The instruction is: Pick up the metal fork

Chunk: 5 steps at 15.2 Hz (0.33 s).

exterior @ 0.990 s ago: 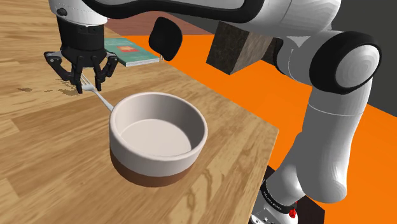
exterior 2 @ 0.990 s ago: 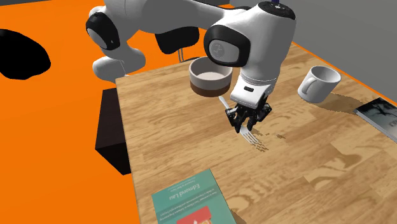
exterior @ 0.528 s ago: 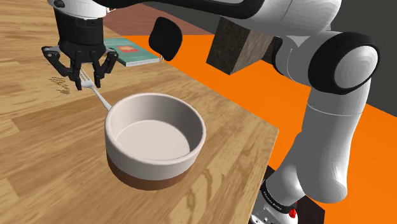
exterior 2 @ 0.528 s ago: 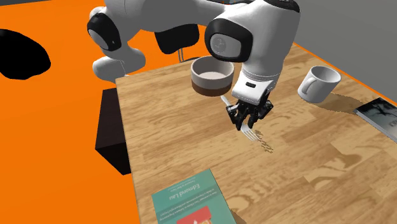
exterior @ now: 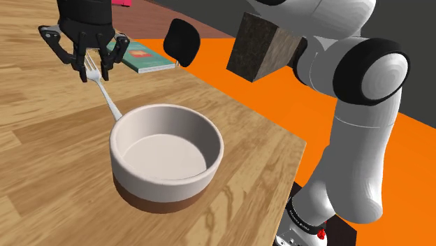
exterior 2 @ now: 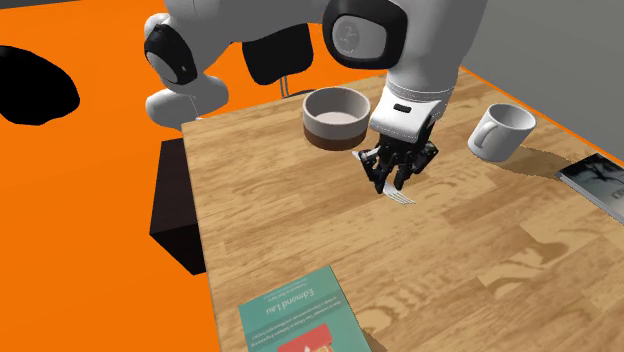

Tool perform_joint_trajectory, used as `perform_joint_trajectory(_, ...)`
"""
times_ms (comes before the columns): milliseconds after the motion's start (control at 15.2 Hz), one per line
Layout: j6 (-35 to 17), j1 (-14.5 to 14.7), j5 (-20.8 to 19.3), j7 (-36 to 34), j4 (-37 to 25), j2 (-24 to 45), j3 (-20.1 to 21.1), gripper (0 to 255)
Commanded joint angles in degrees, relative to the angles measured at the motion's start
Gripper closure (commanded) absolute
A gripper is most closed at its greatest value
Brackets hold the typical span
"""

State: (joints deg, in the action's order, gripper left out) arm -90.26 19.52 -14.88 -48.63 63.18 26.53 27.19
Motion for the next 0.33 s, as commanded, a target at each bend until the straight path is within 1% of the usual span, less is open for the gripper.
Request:
perform_joint_trajectory(0, 2.0, 0.6, -0.3, 0.1, -2.8, 0.8, 0.0, 255)
perform_joint_trajectory(132, 4.2, 1.4, -0.7, 0.3, -6.0, 1.8, -0.1, 255)
perform_joint_trajectory(264, 4.4, 1.5, -0.8, 0.3, -6.2, 1.8, -0.2, 255)
